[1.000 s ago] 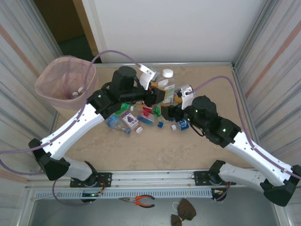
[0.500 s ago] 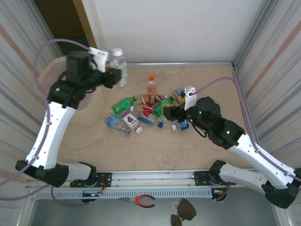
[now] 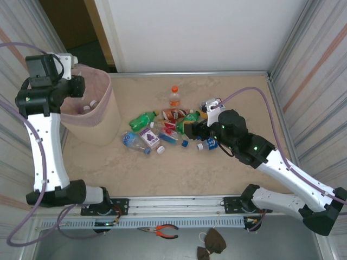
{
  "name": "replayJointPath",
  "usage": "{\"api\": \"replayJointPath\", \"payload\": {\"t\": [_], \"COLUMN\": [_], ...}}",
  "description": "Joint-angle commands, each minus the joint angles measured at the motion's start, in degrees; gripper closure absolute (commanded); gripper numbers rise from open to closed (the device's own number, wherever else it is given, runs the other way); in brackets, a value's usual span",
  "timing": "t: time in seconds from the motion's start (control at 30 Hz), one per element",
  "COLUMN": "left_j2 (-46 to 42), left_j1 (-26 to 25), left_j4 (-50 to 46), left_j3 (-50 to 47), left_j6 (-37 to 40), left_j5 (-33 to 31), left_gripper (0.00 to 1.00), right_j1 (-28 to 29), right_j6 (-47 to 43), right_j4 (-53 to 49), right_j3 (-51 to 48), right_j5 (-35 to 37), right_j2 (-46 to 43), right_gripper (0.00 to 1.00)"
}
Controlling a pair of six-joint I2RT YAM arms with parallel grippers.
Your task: Put the plastic bottles in the bin
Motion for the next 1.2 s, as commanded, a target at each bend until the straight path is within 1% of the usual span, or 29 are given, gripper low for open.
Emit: {"api": "replayJointPath", "payload": {"t": [0.0, 0.17, 0.2, 0.3, 0.43, 0.53, 0.7, 0.8, 0.97, 1.17], "left_j2": [3.3, 8.1, 9.2, 12.3, 15.0, 17.3, 20.1, 21.7, 25.2, 30.1], "left_j1": [0.3, 0.4, 0.5, 0.6, 0.6, 0.7, 0.8, 1.0, 1.1, 1.0], "left_j4": [-4.1, -4.5, -4.5, -4.3, -2.3, -0.9, 2.9, 4.5, 5.6, 3.2], "left_j3": [1.3, 1.2, 1.2, 0.8, -0.9, -2.5, -9.1, -12.0, -15.2, -15.2], "left_j6": [4.6, 7.5, 8.3, 10.1, 11.5, 12.1, 12.0, 11.6, 11.1, 10.8], "left_j5": [-8.7, -14.9, -15.9, -19.0, -20.6, -23.0, -25.1, -24.7, -21.8, -15.3], "left_gripper": [0.63, 0.63, 0.63, 0.63, 0.62, 0.62, 0.59, 0.59, 0.57, 0.55], "right_j1": [-0.5, -1.3, -1.4, -1.8, -2.3, -2.9, -4.2, -5.1, -5.9, -6.2], "right_j6": [-0.9, -1.0, -1.0, -0.9, -0.8, -0.6, -0.5, -0.4, -0.2, 0.6], "right_j4": [0.9, 1.0, 1.1, 1.3, 1.3, 1.5, 1.8, 2.3, 2.6, 3.2], "right_j3": [2.6, 3.2, 3.3, 3.4, 3.2, 3.0, 2.7, 2.5, 2.1, 1.3], "right_j5": [-1.5, -3.0, -3.2, -4.0, -4.8, -5.5, -6.7, -7.8, -8.6, -8.9], "right_j2": [0.8, 1.1, 2.6, 3.2, 3.5, 3.6, 4.1, 4.5, 4.7, 4.4], "right_gripper": [0.18, 0.18, 0.18, 0.18, 0.18, 0.18, 0.17, 0.17, 0.17, 0.17]}}
